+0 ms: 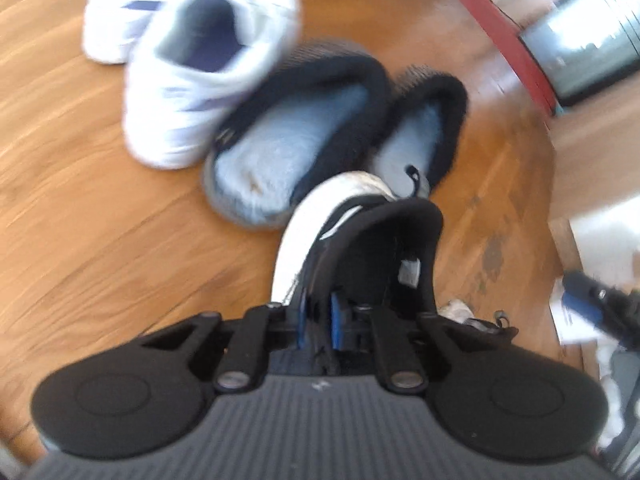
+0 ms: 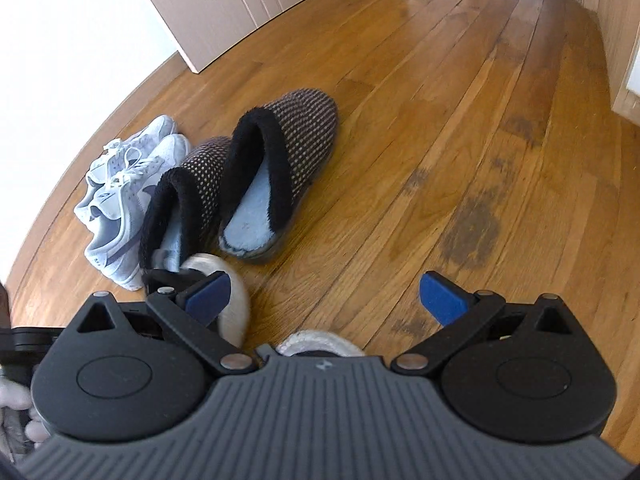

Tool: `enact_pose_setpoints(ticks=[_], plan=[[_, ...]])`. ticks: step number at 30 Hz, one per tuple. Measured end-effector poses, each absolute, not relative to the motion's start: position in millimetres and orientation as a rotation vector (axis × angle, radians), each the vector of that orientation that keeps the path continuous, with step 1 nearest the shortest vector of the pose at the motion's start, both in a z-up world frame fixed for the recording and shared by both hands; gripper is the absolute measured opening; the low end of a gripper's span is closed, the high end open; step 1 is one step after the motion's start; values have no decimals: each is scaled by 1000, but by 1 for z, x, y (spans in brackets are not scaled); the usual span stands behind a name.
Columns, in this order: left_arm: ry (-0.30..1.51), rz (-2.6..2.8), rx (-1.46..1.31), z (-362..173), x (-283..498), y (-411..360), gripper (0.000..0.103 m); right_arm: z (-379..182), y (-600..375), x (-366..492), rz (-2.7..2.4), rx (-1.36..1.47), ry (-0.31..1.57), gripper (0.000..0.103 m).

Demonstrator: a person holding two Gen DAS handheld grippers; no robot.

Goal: Organize scattered shoes

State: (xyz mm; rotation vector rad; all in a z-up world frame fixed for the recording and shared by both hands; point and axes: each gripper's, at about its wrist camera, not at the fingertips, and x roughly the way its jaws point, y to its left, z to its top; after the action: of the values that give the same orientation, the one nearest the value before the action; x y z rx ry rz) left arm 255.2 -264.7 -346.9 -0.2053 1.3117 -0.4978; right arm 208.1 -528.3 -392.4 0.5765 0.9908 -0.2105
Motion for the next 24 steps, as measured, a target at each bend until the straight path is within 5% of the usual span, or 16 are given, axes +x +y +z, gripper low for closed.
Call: enact_pose_setpoints(ticks=[1,3,5,6,19,24], plan=[[1314,-493,-220,-346,254,-259,18,-394,-525,208,-198,583,996,103],[1320,-489,-249,-343,251,-250,54,-395,-517,209,-169,582,1004,103],[1321,-483,-273,-341,249,-246,76,-394,-509,210,-144,578,1008,103],[1318,-478,-281,-339,249,-246,79,-393,-504,210,-128,575,1009,103],[1295,-385,-331,-282,240,-189,82,-411,-409,257,184,704,1088,103],[1329,-264,-367,-284,230,-149,82,-438,-347,288,124,538,1174,103]])
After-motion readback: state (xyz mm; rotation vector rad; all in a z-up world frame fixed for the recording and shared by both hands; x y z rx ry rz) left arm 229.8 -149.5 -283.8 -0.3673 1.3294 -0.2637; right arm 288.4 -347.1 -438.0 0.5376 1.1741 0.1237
